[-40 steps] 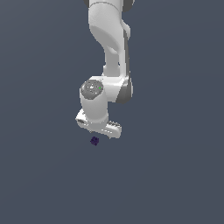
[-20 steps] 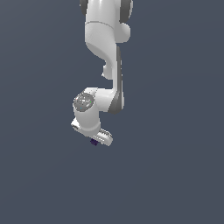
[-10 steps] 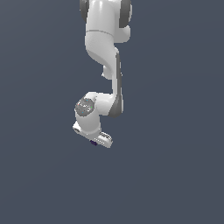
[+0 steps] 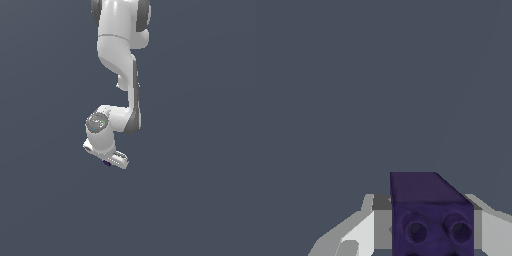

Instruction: Pick up the object and move it to a goal position.

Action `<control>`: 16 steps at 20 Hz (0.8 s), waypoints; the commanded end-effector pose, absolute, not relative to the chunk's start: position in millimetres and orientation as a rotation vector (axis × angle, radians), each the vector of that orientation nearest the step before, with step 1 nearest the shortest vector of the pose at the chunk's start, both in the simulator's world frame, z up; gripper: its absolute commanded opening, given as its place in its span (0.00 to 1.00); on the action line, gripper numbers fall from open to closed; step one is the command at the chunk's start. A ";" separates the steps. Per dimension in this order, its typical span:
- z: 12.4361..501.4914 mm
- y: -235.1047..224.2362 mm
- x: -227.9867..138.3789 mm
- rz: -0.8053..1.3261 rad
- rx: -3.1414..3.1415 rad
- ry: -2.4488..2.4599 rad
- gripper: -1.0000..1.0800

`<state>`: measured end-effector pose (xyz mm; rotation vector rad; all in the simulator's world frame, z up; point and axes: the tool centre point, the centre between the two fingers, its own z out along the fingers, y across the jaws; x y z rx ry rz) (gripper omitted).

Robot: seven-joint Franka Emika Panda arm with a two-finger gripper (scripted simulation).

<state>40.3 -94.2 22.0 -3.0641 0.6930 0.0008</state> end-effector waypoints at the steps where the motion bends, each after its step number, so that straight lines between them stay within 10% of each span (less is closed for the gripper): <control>1: 23.3 -93.4 40.5 0.000 -3.064 0.693 0.00; 16: 112.0 -22.8 46.2 0.000 -3.064 0.693 0.00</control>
